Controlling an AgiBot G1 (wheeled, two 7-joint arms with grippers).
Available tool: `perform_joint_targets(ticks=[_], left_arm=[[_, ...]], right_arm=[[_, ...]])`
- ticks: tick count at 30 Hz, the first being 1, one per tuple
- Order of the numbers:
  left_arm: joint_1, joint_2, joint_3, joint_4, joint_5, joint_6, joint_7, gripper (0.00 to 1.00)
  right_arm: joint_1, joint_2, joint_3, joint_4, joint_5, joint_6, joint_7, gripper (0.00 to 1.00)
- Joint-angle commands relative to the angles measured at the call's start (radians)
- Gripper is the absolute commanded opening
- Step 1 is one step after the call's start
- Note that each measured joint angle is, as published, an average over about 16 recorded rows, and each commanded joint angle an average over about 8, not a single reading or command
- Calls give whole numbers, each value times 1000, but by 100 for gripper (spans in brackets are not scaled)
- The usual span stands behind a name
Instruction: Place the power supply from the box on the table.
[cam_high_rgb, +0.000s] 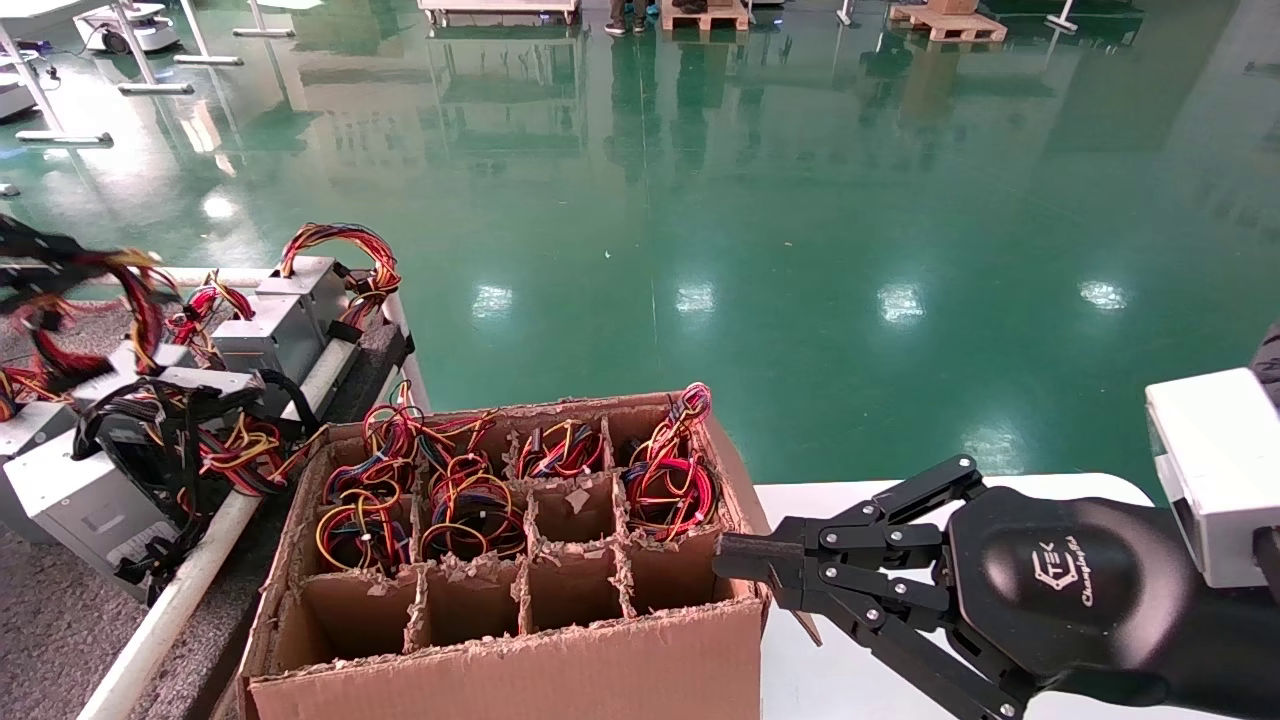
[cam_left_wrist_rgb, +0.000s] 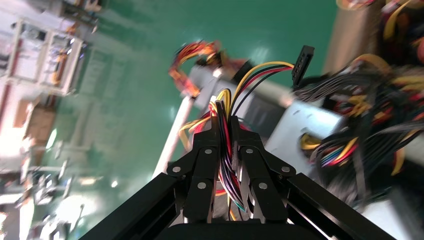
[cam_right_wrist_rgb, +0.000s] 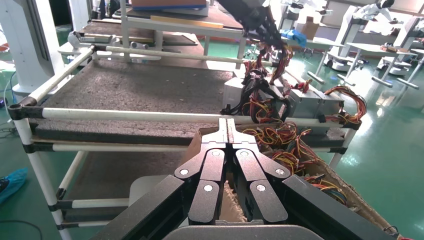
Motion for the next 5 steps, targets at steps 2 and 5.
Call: perform_joint_targets(ticks=[2,5], left_arm=[[28,-9,7,-25,-42,25,-4,0],[38,-17,10,-35,-59,35,-6,0]], right_arm=[[0,0,0,0,0,0,0,0],[0,0,0,0,0,0,0,0]])
